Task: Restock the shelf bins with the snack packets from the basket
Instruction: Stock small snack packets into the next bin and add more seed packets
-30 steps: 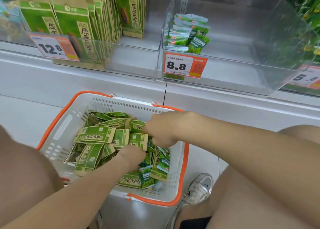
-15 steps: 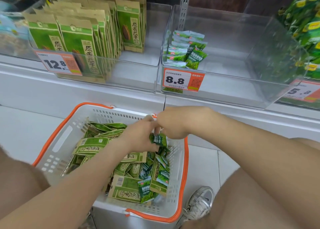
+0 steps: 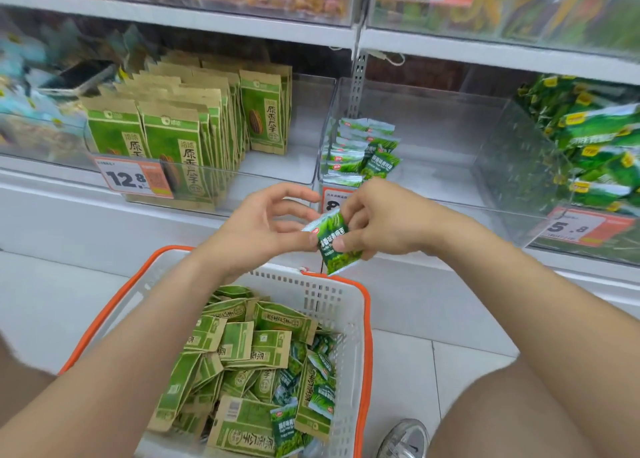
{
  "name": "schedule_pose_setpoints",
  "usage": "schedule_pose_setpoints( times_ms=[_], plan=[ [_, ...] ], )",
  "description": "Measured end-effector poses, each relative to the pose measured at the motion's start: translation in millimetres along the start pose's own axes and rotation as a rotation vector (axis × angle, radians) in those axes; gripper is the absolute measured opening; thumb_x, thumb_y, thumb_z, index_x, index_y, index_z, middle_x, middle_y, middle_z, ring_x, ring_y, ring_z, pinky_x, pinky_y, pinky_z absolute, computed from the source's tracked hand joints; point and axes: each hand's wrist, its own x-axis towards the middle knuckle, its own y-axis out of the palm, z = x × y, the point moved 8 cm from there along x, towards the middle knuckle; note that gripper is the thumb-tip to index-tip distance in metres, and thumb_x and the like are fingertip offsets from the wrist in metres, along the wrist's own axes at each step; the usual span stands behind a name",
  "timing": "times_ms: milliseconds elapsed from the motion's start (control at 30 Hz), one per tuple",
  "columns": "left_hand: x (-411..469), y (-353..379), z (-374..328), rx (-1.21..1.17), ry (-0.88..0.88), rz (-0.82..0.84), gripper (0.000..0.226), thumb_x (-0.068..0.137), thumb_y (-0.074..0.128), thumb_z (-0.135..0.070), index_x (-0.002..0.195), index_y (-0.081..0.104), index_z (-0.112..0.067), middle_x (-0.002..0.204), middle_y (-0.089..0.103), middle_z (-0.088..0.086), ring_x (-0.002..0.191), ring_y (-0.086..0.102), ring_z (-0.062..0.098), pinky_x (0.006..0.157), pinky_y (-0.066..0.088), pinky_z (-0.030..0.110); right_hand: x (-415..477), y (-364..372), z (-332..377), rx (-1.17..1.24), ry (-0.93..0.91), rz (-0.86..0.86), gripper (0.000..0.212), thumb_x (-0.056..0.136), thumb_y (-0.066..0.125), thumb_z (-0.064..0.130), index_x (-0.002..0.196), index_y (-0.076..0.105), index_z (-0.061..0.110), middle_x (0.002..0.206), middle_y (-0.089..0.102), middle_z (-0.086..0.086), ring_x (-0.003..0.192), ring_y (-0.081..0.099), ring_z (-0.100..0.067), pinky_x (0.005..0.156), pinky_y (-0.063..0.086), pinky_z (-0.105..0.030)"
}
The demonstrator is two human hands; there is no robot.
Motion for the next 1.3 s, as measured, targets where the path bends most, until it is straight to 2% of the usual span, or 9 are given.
schedule_pose_setpoints(
  times_ms=[167, 300, 433, 533, 700, 800, 900, 1100, 1300],
  plan=[
    [2, -2, -6, -0.114, 0.053, -0.177, 0.023, 0.088, 0.074, 0.009, 0.109, 0.069, 0.001, 0.089, 0.078, 0.016, 0.079, 0.077, 0.028, 0.077, 0.066, 0.039, -4, -10, 6, 0.124, -0.006, -0.055, 0.019, 0.087, 0.083, 0.016, 0.086, 0.069, 0.004, 0.062, 0.068, -0.006, 0.062, 0.065, -0.021, 0.068, 0.063, -0.043],
    [2, -5, -26, 0.047, 0.165, -0.362, 0.01, 0.096, 0.075, -0.012, 0.099, 0.071, -0.004, 0.081, 0.076, 0.01, 0.068, 0.075, 0.028, 0.057, 0.058, 0.034, -4, -37, 6, 0.192, 0.046, -0.16, 0.032, 0.085, 0.081, 0.019, 0.088, 0.065, -0.008, 0.068, 0.06, -0.013, 0.06, 0.054, -0.02, 0.051, 0.043, -0.029],
    [-4, -6, -47, 0.427, 0.382, -0.617, 0.006, 0.093, 0.073, -0.015, 0.094, 0.069, -0.02, 0.084, 0.063, -0.006, 0.073, 0.059, 0.012, 0.068, 0.047, 0.025, -1, -92, -14, 0.578, 0.082, -0.453, 0.004, 0.085, 0.073, 0.011, 0.086, 0.07, 0.009, 0.074, 0.064, -0.01, 0.064, 0.056, -0.021, 0.047, 0.036, -0.024],
    [0, 8, -55, 0.662, 0.502, -0.628, 0.02, 0.089, 0.072, -0.014, 0.107, 0.063, -0.018, 0.104, 0.051, -0.004, 0.094, 0.052, 0.013, 0.086, 0.044, 0.03, 18, -119, -56, 0.531, 0.182, -0.612, 0.016, 0.088, 0.079, 0.013, 0.095, 0.067, 0.005, 0.078, 0.065, -0.009, 0.059, 0.059, -0.019, 0.047, 0.043, -0.026],
    [11, 21, -63, 0.827, 0.548, -0.634, 0.03, 0.092, 0.069, -0.021, 0.12, 0.059, -0.017, 0.117, 0.053, 0.001, 0.106, 0.052, 0.024, 0.089, 0.039, 0.04, 54, -108, -99, 0.462, 0.411, -0.492, 0.068, 0.091, 0.078, 0.007, 0.148, 0.04, 0.005, 0.115, 0.064, -0.015, 0.086, 0.064, -0.027, 0.069, 0.063, -0.038],
    [21, 22, -59, 0.817, 0.507, -0.563, 0.04, 0.1, 0.064, -0.028, 0.136, 0.05, -0.017, 0.134, 0.05, 0.0, 0.11, 0.057, 0.023, 0.092, 0.039, 0.04, 69, -102, -104, 0.384, 0.497, -0.427, 0.035, 0.094, 0.075, 0.005, 0.116, 0.048, 0.003, 0.102, 0.06, -0.012, 0.093, 0.065, -0.028, 0.086, 0.062, -0.042],
    [29, 19, -52, 0.838, 0.455, -0.561, 0.045, 0.104, 0.058, -0.036, 0.143, 0.045, -0.018, 0.142, 0.047, -0.003, 0.106, 0.062, 0.022, 0.089, 0.033, 0.035, 79, -86, -108, 0.359, 0.618, -0.26, 0.012, 0.103, 0.063, 0.012, 0.102, 0.054, 0.004, 0.105, 0.062, -0.011, 0.085, 0.062, -0.019, 0.077, 0.058, -0.031],
    [30, 20, -50, 0.899, 0.46, -0.596, 0.045, 0.105, 0.054, -0.036, 0.143, 0.046, -0.015, 0.136, 0.051, 0.0, 0.094, 0.064, 0.025, 0.083, 0.024, 0.03, 98, -104, -99, 0.084, 0.558, -0.365, 0.022, 0.094, 0.072, 0.01, 0.084, 0.052, 0.011, 0.102, 0.059, -0.012, 0.092, 0.057, -0.027, 0.09, 0.053, -0.037],
    [31, 19, -49, 0.914, 0.47, -0.594, 0.046, 0.105, 0.052, -0.037, 0.144, 0.046, -0.014, 0.13, 0.053, 0.0, 0.081, 0.055, 0.022, 0.082, 0.026, 0.031, 104, -108, -87, -0.073, 0.497, -0.392, 0.027, 0.09, 0.072, 0.01, 0.114, 0.064, -0.001, 0.095, 0.075, -0.015, 0.09, 0.077, -0.03, 0.086, 0.063, -0.043]
  ],
)
